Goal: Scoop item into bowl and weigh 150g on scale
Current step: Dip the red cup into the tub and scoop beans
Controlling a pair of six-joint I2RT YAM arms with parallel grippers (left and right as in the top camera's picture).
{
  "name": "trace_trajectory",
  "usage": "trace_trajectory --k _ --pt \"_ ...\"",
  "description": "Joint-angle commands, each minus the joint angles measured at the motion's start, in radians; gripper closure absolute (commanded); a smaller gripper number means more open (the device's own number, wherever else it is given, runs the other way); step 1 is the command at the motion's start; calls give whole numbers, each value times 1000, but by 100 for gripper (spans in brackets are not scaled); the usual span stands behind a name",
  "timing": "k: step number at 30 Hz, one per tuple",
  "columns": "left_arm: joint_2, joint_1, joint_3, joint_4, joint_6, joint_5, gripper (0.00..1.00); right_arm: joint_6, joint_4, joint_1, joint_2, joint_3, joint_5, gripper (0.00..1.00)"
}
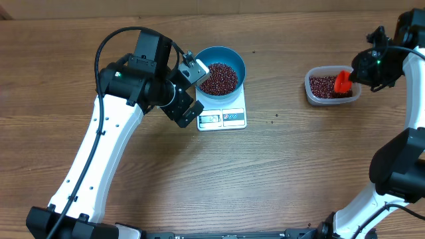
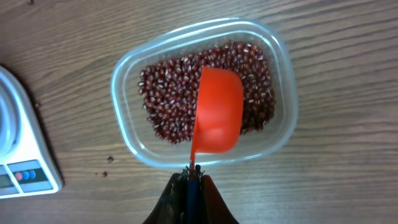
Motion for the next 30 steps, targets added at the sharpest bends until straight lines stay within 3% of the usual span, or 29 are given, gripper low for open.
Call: trace_trajectory --k 1,13,30 --pt "6 3 -6 1 15 1 0 -3 42 4 -21 -48 -9 96" --pt "6 3 -6 1 15 1 0 -3 156 10 -5 -146 -47 96" --pt "6 3 -6 1 15 1 1 -3 146 110 61 -146 -47 96"
